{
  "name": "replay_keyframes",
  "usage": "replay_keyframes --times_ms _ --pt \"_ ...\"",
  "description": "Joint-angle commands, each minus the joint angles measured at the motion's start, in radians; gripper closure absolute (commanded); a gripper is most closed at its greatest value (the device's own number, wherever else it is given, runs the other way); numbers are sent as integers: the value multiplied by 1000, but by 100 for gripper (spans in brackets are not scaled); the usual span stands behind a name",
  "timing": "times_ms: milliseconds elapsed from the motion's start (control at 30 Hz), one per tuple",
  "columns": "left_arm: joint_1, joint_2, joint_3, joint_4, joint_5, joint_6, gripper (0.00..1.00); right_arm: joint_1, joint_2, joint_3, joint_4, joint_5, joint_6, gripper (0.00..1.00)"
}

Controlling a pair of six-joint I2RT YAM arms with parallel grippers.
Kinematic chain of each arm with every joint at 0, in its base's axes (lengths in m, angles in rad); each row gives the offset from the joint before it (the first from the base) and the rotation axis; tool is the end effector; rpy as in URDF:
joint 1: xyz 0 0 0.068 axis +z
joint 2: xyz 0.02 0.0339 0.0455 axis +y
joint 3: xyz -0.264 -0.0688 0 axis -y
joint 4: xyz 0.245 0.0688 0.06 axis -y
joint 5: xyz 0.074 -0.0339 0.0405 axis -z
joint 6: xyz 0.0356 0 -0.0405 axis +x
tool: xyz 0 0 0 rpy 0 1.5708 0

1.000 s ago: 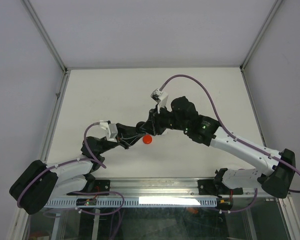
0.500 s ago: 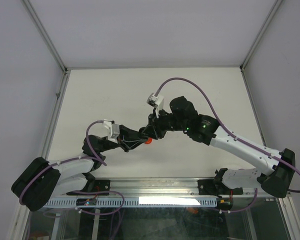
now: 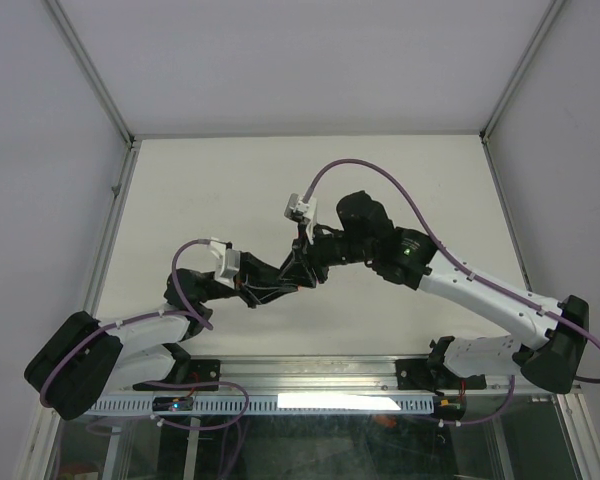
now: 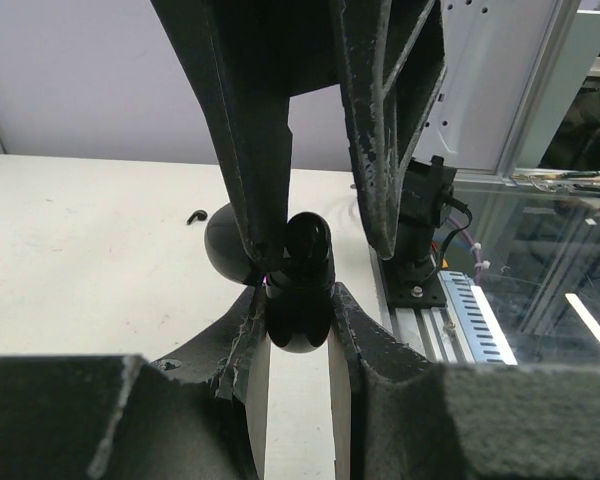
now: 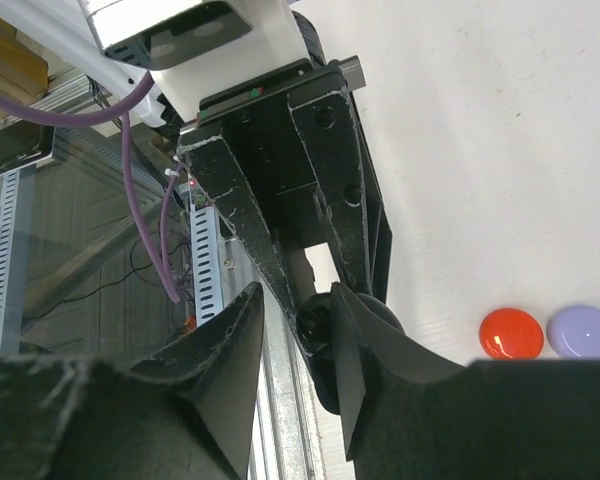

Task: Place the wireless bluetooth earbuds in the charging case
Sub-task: Place the earbud in the charging case, then adjust the earbud at the center of the board.

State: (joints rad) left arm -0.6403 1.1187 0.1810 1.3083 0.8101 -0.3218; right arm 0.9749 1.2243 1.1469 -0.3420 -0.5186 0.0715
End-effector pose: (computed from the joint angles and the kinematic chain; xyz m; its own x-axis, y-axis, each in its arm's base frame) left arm 0.1368 -0.1341 0.2246 -0.0260 -0.2525 -0.9672 0.9962 0.0734 -0.0459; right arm 0.1398 0.2376 0.3600 -0.2975 -0.3281 -0.8966 -0.9541 0.1366 0.2666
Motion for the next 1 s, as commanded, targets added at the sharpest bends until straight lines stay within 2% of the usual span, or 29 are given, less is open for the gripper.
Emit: replay_keyframes --times_ms 0,300,533,767,967 --pt "-5 -3 36 88 40 -4 96 -2 2 54 14 -4 -36 63" --pt "-5 -19 5 88 -4 4 96 -2 -39 50 36 76 -36 51" --pt "-5 -29 -23 75 -69 25 99 -2 -79 57 40 144 -32 46" --pt "-5 -59 -93 22 -278 68 98 -14 -106 75 -101 395 -17 39" --pt "-5 -124 -124 -44 -373 117 99 -87 -121 46 -233 560 48 34"
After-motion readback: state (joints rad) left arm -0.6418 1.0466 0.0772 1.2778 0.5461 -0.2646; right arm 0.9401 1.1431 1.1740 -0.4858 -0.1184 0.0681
